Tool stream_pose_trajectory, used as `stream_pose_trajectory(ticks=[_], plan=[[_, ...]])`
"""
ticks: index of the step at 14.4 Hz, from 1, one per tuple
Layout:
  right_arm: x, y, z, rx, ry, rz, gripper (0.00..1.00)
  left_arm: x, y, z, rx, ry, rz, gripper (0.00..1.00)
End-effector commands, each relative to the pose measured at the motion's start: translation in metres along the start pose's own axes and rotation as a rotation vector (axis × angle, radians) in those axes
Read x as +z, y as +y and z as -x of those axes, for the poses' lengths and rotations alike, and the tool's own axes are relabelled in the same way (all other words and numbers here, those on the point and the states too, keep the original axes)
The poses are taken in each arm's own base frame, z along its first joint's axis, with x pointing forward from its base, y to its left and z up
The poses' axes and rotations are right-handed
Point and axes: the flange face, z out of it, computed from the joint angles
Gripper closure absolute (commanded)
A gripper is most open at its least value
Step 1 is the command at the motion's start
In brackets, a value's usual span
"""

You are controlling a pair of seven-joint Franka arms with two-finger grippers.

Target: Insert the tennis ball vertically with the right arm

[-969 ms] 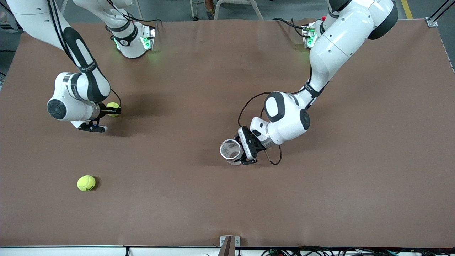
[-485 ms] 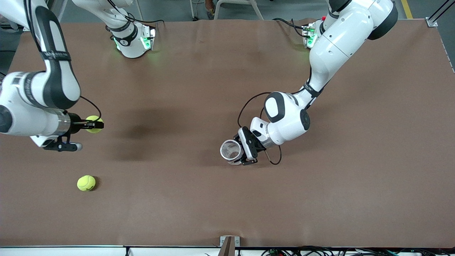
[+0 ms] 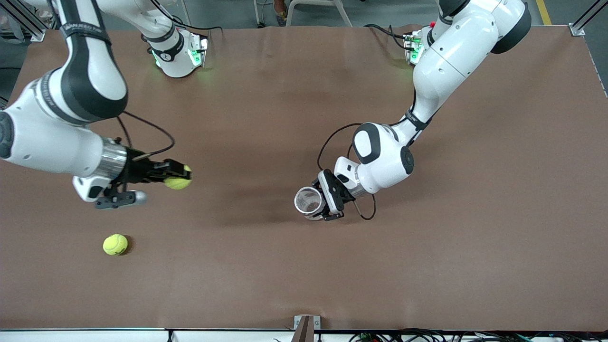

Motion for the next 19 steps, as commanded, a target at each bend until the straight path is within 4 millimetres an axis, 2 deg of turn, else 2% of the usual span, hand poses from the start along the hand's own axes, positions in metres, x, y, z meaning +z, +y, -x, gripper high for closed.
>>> stream_pose_trajectory(ticks=[1,2,4,5,6,12,15,17,19], plan=[[0.044,-0.046,-0.020,-0.030,0.125,-0.065,0.66,0.002,0.000,-0.002,-0.004,0.013,-0.012,0.31],[0.063,-0.068,-0.020,-0.057,0.176,-0.064,0.66,0.002,0.000,-0.002,0.002,0.011,-0.012,0.31],[0.092,-0.092,-0.019,-0.021,0.231,-0.078,0.67,0.001,0.000,-0.003,0.005,0.011,-0.013,0.31],[0.112,-0.115,-0.011,0.002,0.238,-0.111,0.67,0.001,0.002,-0.003,0.004,0.012,-0.011,0.31],[0.123,-0.131,-0.006,0.015,0.254,-0.139,0.67,0.001,0.001,-0.002,0.002,0.011,-0.012,0.31],[0.172,-0.160,0.011,0.031,0.245,-0.156,0.67,0.001,0.001,-0.002,0.001,0.011,-0.011,0.31],[0.184,-0.162,0.014,0.027,0.234,-0.150,0.67,0.001,0.001,-0.002,0.001,0.012,-0.012,0.31],[0.179,-0.165,0.011,0.028,0.267,-0.160,0.66,0.001,0.002,-0.003,0.002,0.012,-0.010,0.30],[0.183,-0.164,0.010,0.029,0.271,-0.157,0.66,0.002,0.002,-0.002,0.002,0.011,-0.010,0.30]])
